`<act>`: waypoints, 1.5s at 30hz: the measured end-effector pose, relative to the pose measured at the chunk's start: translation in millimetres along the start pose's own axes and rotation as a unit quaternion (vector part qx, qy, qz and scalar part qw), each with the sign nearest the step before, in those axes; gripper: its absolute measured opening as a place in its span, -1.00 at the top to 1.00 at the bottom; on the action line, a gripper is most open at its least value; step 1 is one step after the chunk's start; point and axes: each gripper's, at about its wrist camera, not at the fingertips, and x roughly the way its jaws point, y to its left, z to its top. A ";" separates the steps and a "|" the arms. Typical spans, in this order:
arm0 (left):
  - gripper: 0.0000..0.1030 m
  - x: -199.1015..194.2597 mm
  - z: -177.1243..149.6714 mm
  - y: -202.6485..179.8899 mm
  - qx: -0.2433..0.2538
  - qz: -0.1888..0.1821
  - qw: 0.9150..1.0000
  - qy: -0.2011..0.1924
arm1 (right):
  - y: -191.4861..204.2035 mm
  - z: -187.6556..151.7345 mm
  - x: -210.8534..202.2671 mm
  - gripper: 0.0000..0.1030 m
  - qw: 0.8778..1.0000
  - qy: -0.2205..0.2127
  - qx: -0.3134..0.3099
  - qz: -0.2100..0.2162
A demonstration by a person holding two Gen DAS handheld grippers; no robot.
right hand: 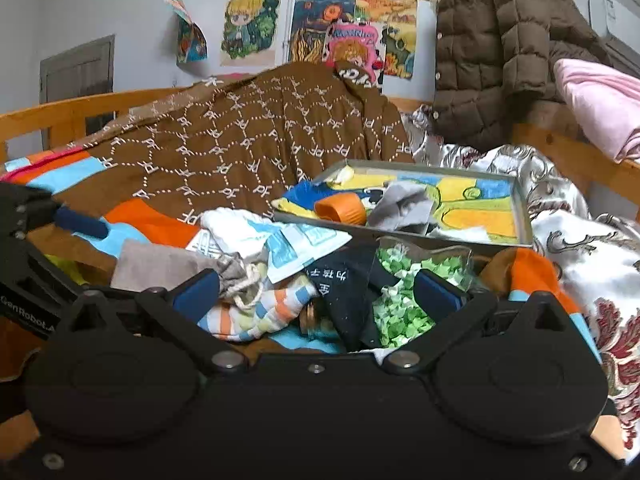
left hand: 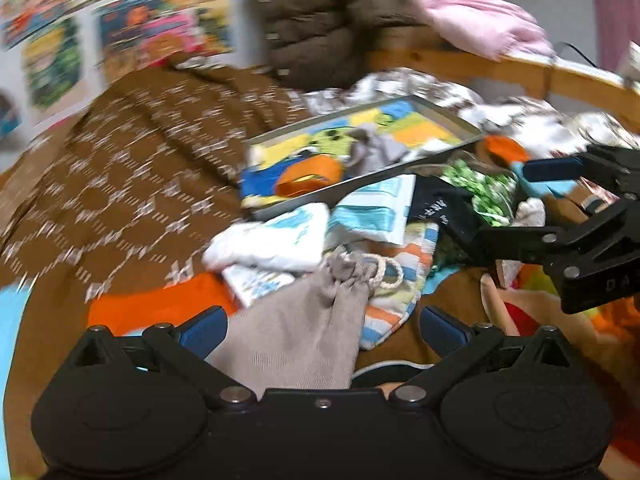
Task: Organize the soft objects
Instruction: 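Lower both tools toward the beige pouch and black cloth on the pile, then grasp the beige drawstring pouch with the left gripper while the right gripper grasps the black cloth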
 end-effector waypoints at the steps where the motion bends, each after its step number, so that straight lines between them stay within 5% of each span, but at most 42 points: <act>1: -0.98 4.6 2.2 1.7 0.014 -0.006 1.000 0.001 | 0.6 -1.5 1.9 -0.99 1.000 0.004 -0.002 -0.001; 5: -0.94 27.2 9.3 3.3 0.077 -0.035 0.996 0.016 | 1.9 -4.1 14.5 -0.99 1.000 0.008 -0.001 -0.022; 7: -0.76 38.9 11.5 3.9 0.096 -0.058 0.993 0.043 | 4.0 -3.0 22.8 -0.99 0.999 0.013 -0.004 -0.033; 11: -0.71 43.0 5.8 16.3 0.078 -0.074 0.992 0.061 | 7.2 6.8 38.1 -0.98 0.999 0.026 -0.009 -0.046; 23: -0.24 54.0 0.4 39.1 0.001 -0.091 0.992 0.086 | 7.9 25.1 95.5 -0.21 0.993 0.102 -0.036 -0.043; 35: 0.80 48.0 8.7 42.4 -0.013 -0.104 0.992 0.070 | 7.6 26.6 108.1 0.28 0.991 0.119 -0.037 -0.055; 45: 0.90 32.1 13.4 40.2 -0.053 -0.132 0.989 0.049 | 7.8 27.2 96.6 0.75 0.991 0.117 -0.048 -0.048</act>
